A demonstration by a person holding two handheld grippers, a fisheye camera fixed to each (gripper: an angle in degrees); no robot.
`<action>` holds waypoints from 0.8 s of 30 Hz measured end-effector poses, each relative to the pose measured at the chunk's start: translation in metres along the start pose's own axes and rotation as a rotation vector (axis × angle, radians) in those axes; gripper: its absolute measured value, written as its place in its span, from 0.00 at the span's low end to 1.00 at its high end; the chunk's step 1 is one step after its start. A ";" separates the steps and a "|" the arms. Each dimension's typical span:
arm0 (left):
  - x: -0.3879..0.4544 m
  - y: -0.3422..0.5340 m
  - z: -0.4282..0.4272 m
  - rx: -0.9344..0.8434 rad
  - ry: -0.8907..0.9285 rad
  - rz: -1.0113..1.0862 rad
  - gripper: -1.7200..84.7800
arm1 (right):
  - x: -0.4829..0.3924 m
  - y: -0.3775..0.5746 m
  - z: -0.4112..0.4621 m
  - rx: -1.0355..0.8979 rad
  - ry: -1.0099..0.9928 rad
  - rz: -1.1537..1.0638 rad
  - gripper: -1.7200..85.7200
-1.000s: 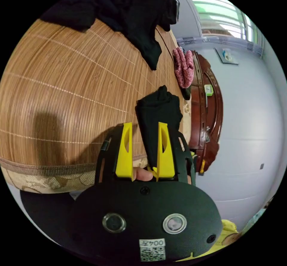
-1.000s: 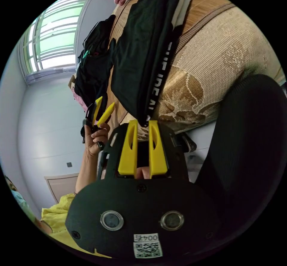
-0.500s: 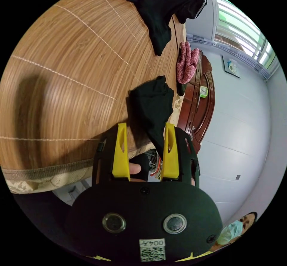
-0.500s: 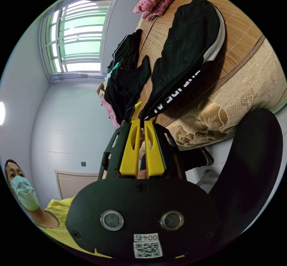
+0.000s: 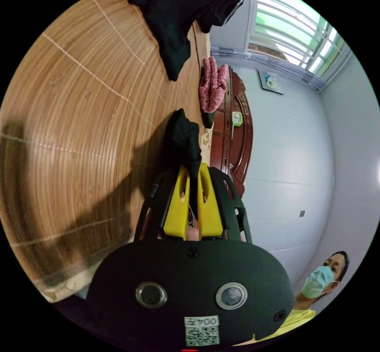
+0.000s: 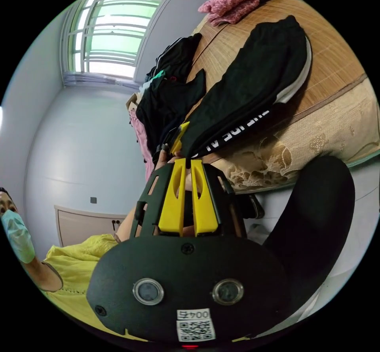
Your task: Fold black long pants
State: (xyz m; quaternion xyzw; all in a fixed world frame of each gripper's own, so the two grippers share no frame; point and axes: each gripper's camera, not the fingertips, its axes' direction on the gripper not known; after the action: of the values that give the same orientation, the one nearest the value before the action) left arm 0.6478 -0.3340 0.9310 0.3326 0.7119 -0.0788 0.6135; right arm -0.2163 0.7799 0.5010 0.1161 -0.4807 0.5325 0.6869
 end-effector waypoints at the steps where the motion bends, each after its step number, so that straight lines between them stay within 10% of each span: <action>1: 0.004 0.005 -0.012 0.015 -0.037 0.013 0.08 | -0.007 0.004 0.003 -0.024 0.005 -0.025 0.04; 10: 0.025 0.039 -0.102 0.071 -0.272 0.055 0.08 | -0.051 0.040 0.039 -0.212 0.051 -0.213 0.04; 24: 0.173 -0.056 -0.017 -0.021 -0.312 0.218 0.07 | -0.044 -0.026 -0.052 0.086 -0.067 -0.066 0.06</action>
State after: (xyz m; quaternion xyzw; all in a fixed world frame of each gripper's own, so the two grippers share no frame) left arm 0.5970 -0.3028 0.7581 0.3851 0.5689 -0.0552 0.7246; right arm -0.1651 0.7773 0.4493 0.1789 -0.4759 0.5256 0.6821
